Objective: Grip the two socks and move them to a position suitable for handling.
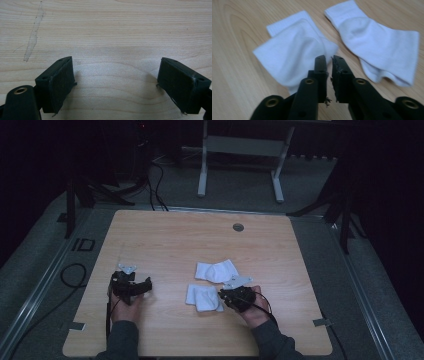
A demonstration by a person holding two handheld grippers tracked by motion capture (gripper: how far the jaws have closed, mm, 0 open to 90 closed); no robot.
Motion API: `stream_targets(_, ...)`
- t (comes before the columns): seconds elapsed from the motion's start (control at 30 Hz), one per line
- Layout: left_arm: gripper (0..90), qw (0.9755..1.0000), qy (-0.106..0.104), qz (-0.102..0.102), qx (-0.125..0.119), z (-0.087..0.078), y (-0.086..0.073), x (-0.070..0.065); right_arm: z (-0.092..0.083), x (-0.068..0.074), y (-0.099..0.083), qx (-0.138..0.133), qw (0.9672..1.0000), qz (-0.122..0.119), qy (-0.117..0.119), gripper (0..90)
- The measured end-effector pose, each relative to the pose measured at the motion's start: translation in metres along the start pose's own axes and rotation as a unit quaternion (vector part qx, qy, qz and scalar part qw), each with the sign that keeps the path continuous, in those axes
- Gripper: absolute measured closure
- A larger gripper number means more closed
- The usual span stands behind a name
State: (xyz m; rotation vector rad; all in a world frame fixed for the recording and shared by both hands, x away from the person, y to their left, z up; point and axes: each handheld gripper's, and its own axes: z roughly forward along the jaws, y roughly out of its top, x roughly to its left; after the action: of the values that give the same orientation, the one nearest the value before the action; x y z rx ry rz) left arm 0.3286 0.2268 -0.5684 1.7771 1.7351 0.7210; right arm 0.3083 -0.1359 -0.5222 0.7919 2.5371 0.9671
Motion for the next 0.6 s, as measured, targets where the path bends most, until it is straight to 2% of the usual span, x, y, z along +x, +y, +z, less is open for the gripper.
stream_targets(0.03, 13.9, 1.0000, 0.000, 0.000, 0.000, 0.000, 0.000, 0.000, 0.000, 0.000, 0.000, 0.000, 1.0000, 0.000, 0.000, 79.9)
stream_targets(0.13, 13.9, 1.0000, 0.000, -0.001, -0.001, 0.000, 0.000, 0.000, 0.006, 0.002, 0.006, 0.008, 0.9998, 0.010, 0.016, 69.9)
stream_targets(0.27, 13.9, 1.0000, 0.000, -0.001, -0.001, 0.000, 0.000, 0.000, 0.014, 0.003, 0.009, 0.018, 0.9996, 0.013, 0.017, 64.3)
stream_targets(0.37, 13.9, 1.0000, 0.000, -0.001, -0.001, 0.000, 0.000, 0.000, 0.016, 0.003, 0.009, 0.021, 0.9996, 0.013, 0.016, 63.8)
stream_targets(0.4, 13.9, 1.0000, 0.000, -0.001, -0.001, 0.000, 0.000, 0.000, 0.024, 0.003, 0.010, 0.037, 0.9991, 0.015, 0.016, 65.1)
stream_targets(0.43, 13.9, 1.0000, 0.000, -0.001, -0.001, 0.000, 0.000, 0.000, 0.024, 0.003, 0.010, 0.037, 0.9991, 0.015, 0.016, 65.1)
stream_targets(0.47, 13.9, 1.0000, 0.000, -0.001, -0.001, 0.000, 0.000, 0.000, 0.027, 0.003, 0.010, 0.043, 0.9987, 0.014, 0.022, 74.1)
stream_targets(0.5, 13.9, 1.0000, 0.000, -0.001, -0.001, 0.000, 0.000, 0.000, 0.027, 0.003, 0.010, 0.043, 0.9987, 0.014, 0.022, 74.1)
stream_targets(0.57, 13.9, 1.0000, 0.000, 0.000, 0.000, 0.000, 0.000, 0.000, 0.026, 0.006, 0.010, 0.042, 0.9988, 0.012, 0.023, 85.1)
stream_targets(0.6, 13.9, 1.0000, 0.000, 0.000, 0.000, 0.000, 0.000, 0.000, 0.026, 0.008, 0.011, 0.040, 0.9989, 0.011, 0.024, 87.7)
